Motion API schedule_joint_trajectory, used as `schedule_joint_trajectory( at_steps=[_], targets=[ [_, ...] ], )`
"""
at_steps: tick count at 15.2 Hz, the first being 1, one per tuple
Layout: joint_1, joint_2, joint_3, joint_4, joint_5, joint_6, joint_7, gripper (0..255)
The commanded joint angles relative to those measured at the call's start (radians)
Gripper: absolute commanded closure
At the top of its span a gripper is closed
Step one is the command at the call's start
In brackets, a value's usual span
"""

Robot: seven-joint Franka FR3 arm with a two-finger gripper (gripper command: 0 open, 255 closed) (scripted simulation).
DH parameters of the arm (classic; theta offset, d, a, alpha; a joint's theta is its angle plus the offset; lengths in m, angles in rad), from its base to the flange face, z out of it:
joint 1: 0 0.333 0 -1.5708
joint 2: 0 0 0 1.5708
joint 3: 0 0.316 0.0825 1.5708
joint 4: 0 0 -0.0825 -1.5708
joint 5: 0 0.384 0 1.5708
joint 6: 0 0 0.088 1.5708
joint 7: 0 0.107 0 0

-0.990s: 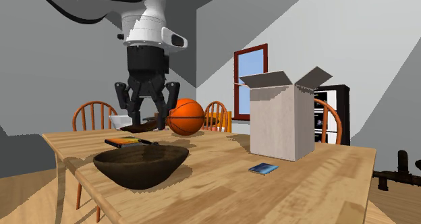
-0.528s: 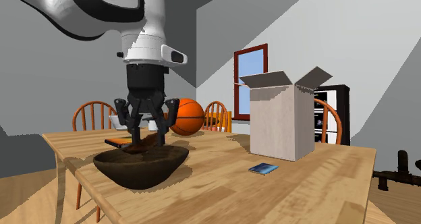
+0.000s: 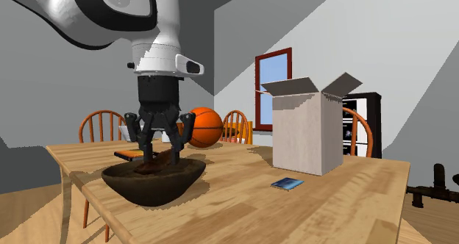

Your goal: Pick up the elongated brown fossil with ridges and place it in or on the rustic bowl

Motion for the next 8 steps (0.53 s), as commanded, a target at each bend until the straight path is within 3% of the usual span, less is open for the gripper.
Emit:
schedule_joint_trajectory(
  at_steps=[1,6,8],
  targets=[
    [0.000,0.000,0.000,0.000,0.000,0.000,0.000,0],
    [0.000,0.000,0.000,0.000,0.000,0.000,0.000,0],
    [-0.003,-0.014,-0.008,0.057,-0.006,-0.071,0.002,0]
  ],
)
